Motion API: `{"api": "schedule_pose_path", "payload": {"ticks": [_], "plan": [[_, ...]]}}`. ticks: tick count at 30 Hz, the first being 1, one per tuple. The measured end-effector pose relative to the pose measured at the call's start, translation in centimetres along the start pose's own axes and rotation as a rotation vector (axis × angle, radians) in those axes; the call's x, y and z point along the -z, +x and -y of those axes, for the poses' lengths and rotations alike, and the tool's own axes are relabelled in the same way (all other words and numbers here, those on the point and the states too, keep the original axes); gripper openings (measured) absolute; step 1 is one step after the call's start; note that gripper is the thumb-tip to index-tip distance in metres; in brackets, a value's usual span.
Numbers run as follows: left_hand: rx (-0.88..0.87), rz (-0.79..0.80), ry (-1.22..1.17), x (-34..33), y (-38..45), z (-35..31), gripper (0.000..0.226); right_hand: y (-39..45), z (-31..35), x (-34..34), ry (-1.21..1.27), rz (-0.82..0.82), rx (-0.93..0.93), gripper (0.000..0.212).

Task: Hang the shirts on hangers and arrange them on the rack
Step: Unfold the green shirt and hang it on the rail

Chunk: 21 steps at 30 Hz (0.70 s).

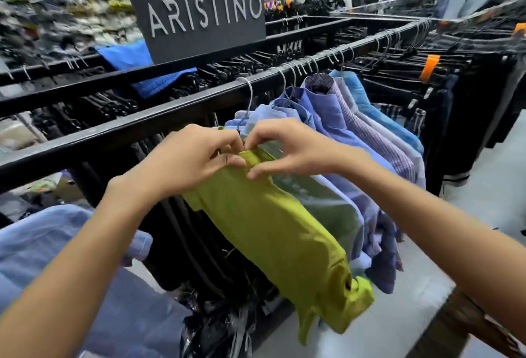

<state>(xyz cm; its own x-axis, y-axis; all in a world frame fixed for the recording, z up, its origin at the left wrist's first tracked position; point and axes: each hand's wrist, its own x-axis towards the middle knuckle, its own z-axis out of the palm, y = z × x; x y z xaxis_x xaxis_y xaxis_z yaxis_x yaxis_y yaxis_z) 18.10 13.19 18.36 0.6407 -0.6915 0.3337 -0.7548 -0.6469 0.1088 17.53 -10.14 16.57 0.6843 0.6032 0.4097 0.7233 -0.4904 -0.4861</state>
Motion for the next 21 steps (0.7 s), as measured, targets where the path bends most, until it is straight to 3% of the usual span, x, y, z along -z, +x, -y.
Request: {"api": "schedule_pose_path", "payload": {"ticks": [3,5,9,11,17,21], "plan": [[-0.082,0.055,0.037,1.1,-0.6,0.1,0.024,1.1,0.7,1.6,-0.097,0.177,0.03,0.032],[-0.225,-0.002,0.143,1.2,-0.6,0.1,0.03,1.1,0.7,1.4,-0.141,0.141,0.053,0.025],[-0.457,-0.365,0.413,-0.6,-1.8,0.5,0.02,-0.6,0.2,-1.3,-0.341,-0.128,0.227,0.015],[-0.487,-0.492,0.433,-1.5,-2.9,0.5,0.017,-1.8,-0.1,-1.9,-0.425,-0.141,0.298,0.014],[-0.479,-0.285,0.392,-2.1,-4.2,1.5,0.009,-3.4,-1.0,-1.0,-0.416,0.106,0.178,0.024],[-0.425,-0.39,0.475,-1.5,-4.5,2.0,0.022,-2.8,-1.1,0.3,-0.442,0.143,0.196,0.03]]}}
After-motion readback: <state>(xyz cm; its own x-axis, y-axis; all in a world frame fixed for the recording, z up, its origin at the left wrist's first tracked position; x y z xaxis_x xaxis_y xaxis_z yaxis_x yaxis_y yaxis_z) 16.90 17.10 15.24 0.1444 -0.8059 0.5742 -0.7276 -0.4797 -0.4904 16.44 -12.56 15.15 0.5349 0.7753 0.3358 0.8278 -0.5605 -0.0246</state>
